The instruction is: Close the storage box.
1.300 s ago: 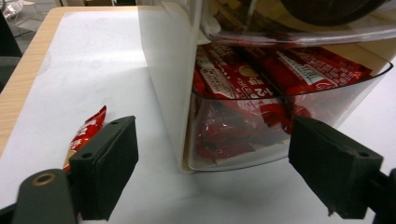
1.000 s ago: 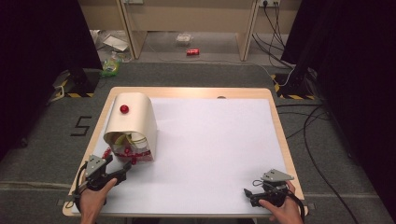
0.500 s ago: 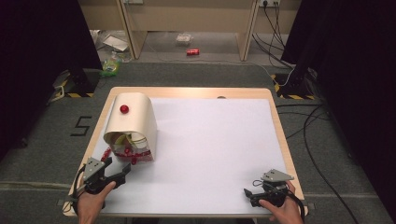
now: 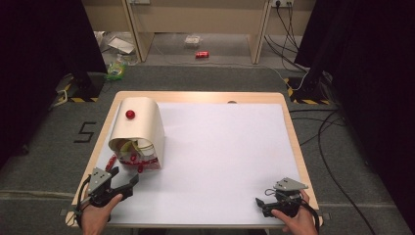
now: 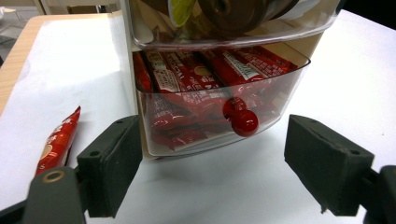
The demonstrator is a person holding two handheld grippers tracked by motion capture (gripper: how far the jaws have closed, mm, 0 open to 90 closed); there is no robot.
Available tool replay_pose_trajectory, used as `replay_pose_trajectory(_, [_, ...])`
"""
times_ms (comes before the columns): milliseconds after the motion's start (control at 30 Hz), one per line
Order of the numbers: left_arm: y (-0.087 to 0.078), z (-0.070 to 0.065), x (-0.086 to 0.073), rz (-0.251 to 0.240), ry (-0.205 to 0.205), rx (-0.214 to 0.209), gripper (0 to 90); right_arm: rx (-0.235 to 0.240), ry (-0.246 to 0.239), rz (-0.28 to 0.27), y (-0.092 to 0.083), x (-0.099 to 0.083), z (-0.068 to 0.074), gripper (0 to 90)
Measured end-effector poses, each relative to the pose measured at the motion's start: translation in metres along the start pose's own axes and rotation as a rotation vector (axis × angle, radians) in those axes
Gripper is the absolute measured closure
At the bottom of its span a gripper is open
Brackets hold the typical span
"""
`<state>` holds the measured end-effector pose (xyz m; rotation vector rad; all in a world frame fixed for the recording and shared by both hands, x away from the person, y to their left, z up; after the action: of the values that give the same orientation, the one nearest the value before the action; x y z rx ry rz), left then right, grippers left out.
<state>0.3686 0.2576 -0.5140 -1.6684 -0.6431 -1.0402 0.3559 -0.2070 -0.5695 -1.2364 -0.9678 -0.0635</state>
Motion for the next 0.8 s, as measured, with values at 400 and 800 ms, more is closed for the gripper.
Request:
replay_pose_trajectory(400, [-0.008, -0.006, -0.002, -0.005, 0.005, -0.01, 18.8, 0.0, 0.001, 0.004, 0.0, 0.0, 0.0, 0.3])
replay_pose_trajectory(800, [-0.017, -0.027, -0.015, 0.014, 0.038, -0.044, 18.1, 0.0, 0.001, 0.003, 0.0, 0.0, 0.0, 0.3])
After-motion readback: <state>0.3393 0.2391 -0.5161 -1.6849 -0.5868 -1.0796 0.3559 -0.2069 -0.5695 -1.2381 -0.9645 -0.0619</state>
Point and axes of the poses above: each handheld gripper's, and its own axes: y roughly forward along the jaws, x roughly out of its top, z roughly to its left, the point moved 10 cm from there along y, roughly forward along the jaws, and after that the axes turned 4 degrees about z, right-handed, at the moved point
